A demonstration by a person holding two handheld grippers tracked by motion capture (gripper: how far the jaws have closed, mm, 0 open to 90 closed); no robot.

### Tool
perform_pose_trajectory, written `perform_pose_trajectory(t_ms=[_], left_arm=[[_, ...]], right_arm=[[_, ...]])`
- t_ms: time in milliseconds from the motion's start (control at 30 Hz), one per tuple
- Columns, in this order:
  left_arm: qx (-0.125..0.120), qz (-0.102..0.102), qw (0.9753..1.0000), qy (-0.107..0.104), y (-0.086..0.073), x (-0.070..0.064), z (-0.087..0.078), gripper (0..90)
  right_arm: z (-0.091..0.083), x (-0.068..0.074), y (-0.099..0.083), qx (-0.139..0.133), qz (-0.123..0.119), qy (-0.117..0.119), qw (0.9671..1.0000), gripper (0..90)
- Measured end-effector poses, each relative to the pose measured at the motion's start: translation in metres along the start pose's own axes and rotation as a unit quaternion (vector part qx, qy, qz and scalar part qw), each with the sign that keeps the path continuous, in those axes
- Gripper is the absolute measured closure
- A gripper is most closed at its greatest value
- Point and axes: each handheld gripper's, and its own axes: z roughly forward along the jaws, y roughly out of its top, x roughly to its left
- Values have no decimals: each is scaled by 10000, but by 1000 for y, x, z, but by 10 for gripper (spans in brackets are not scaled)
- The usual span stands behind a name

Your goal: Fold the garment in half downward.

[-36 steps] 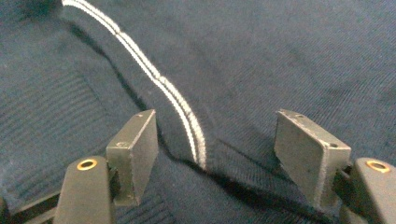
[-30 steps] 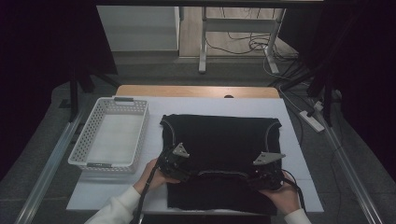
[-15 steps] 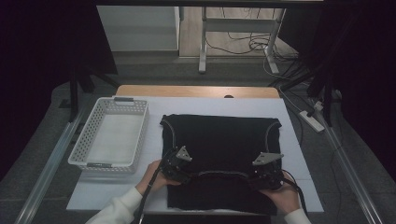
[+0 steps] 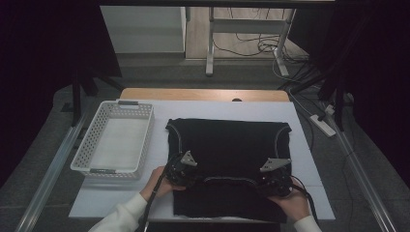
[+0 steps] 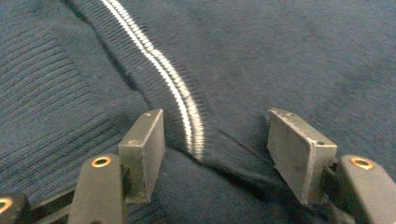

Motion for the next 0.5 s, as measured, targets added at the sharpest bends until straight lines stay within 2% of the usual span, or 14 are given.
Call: perform_pose_trajectory(t_ms=[100, 167, 200, 233, 300, 367, 400, 500], left_arm=[[33, 94, 9999, -35, 1, -2, 1, 439], [44, 129, 9999, -62, 2, -4, 3, 398], [51, 181, 9998, -16, 2, -6, 4, 371], [57, 239, 9997, 65, 2, -7, 4, 383], [32, 283, 9995, 138, 2, -8, 4, 446], [-5, 196, 9994, 278, 1, -7, 3, 565], [-31, 124, 9995, 286, 1, -5, 2, 649], [-74, -17, 9997, 221, -1, 0, 1, 784]], right_arm=[[3, 3, 1, 64, -71, -70, 9999, 400], [3, 1, 2, 49, -28, -54, 10000, 429], [3, 1, 2, 40, -13, -53, 10000, 457], [2, 0, 1, 33, 10, -55, 10000, 485], [1, -1, 1, 12, 26, -89, 10000, 558], [0, -3, 0, -1, 45, -110, 9999, 634], [0, -3, 0, -17, 46, -112, 9999, 660], [-2, -5, 0, -51, 54, -89, 9999, 707]])
